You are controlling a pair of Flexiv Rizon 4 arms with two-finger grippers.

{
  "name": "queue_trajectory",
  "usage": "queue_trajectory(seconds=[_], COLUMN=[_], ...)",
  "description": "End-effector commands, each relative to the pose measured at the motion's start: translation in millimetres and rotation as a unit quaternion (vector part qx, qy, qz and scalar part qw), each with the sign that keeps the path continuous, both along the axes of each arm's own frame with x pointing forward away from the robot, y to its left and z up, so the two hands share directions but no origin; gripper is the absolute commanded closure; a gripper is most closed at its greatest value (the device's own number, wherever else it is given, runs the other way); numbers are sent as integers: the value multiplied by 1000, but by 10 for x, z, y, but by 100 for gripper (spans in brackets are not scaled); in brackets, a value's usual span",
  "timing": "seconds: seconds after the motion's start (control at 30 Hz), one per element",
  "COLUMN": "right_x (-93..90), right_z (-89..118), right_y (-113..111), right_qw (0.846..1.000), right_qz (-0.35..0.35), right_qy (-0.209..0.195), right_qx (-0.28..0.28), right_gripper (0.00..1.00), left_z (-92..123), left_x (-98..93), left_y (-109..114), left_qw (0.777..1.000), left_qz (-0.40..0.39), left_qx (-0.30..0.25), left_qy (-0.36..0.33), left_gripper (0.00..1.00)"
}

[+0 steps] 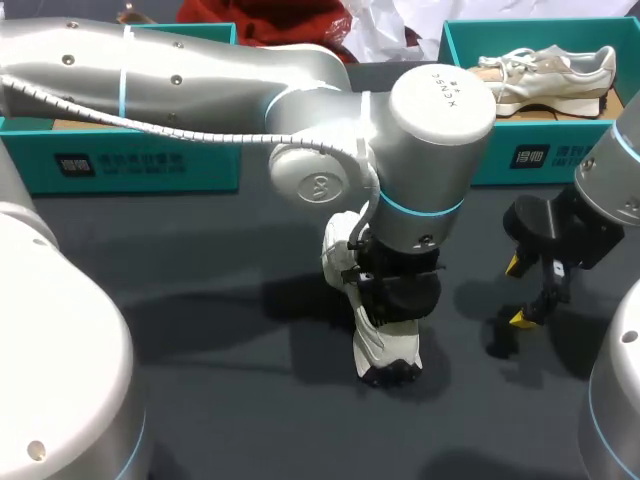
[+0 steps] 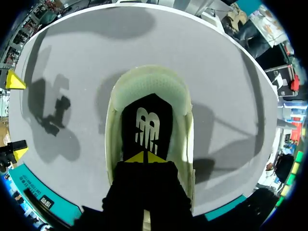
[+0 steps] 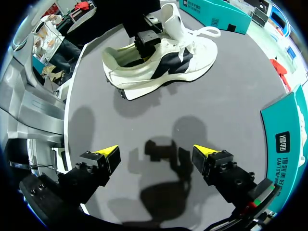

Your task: Take the shoe out of the shoebox, open the shoe tongue, remove and reinsert the insole, then place the shoe into the shoebox

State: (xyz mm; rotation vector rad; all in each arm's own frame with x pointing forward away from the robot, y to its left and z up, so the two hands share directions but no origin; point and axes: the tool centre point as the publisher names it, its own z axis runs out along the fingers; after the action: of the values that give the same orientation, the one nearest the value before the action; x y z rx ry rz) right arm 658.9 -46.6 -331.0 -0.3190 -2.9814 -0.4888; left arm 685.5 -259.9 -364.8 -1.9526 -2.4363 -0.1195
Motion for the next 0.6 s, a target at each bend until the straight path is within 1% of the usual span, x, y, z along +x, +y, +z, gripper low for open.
queue_trajectory(seconds=[0.03, 0.17, 0.27, 0.33, 0.47, 0.5, 0.6], right_x=[-17, -17, -17, -17, -17, -17, -17], right_z=[-5, -5, -5, -5, -5, -5, -5], right_y=[2, 2, 2, 2, 2, 2, 2], right_qw=[1000, 1000, 1000, 1000, 1000, 1000, 1000], right_qz=[-1, -1, -1, -1, -1, -1, -1], right_qy=[-1, -1, -1, -1, -1, -1, -1], right_qx=[-1, -1, -1, -1, -1, -1, -1], right_gripper=[0, 0, 0, 0, 0, 0, 0], left_z=[41, 61, 49, 57, 92, 91, 66], left_x=[-44, 2, 26, 18, 25, 36, 67], left_y=[22, 70, 88, 102, 130, 136, 148], left_qw=[1000, 1000, 999, 999, 999, 999, 999], left_qz=[10, 21, 28, 29, 32, 33, 38], left_qx=[5, 5, 9, 10, 10, 11, 15], left_qy=[-17, -18, -17, -20, -21, -21, -17], left_gripper=[100, 100, 90, 80, 65, 58, 52])
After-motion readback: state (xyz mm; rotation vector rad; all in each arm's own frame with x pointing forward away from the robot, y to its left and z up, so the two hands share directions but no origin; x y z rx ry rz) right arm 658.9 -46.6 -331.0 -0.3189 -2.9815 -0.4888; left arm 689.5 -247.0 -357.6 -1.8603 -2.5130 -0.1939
